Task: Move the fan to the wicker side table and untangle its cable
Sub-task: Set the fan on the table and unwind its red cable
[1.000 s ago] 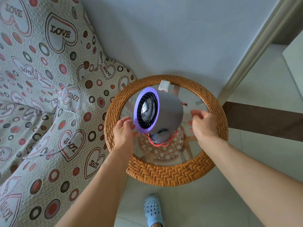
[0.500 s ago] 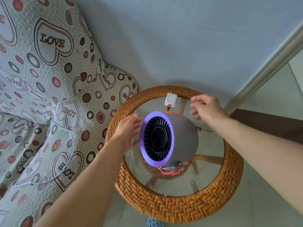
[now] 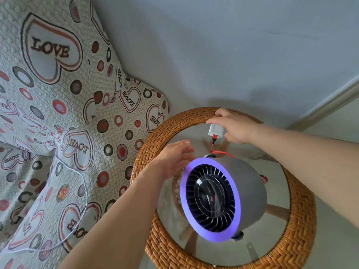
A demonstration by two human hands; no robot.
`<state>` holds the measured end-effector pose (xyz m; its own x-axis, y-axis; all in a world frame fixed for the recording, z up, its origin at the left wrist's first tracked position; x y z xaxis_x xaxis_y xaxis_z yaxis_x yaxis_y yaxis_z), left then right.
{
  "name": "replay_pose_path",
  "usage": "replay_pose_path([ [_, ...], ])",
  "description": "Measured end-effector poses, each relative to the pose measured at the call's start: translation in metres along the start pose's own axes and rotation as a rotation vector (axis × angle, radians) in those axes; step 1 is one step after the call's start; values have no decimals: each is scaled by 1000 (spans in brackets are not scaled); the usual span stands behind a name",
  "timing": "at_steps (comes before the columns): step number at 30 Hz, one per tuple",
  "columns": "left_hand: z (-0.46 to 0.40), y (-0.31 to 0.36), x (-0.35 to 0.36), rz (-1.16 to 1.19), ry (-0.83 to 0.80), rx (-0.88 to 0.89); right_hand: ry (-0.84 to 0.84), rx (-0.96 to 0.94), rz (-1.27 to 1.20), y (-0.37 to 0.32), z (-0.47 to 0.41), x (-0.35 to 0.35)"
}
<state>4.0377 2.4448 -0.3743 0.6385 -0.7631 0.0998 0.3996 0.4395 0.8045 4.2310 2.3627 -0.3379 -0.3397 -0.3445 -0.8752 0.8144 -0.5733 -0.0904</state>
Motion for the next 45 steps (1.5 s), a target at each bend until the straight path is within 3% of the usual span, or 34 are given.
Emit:
replay_pose_path([
  [6,-23,-5,0,1,-105,-12,-76,-81,387,-4,-14,8],
  [12,-21,-5,-1,-62,-281,-34,-52,-158,465,6,-20,5],
  [20,-19,3,1,-35,-307,6,121,-152,287,30,-11,-22],
  [29,-10,44,17,24,-264,49,121,-117,81,50,13,-56],
  [36,-2,64,40,-162,-291,72,132,-181,49,75,29,-74],
  [39,3,64,42,-181,-278,83,89,-158,1,79,33,-76],
  [45,9,70,39,-247,-221,115,-166,-119,-320,72,29,-68],
])
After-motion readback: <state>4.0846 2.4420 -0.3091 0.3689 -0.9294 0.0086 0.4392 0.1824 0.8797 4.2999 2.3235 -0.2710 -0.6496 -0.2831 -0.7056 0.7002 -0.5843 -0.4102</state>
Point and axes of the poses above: each hand's wrist, its own z-axis away from the middle knuckle, its own x-axis out of the palm, y = z × x, the point moved 2 cm from there along -z, towards the middle knuckle, and after that the axes turned 10 degrees about x, right-handed, at the moved point
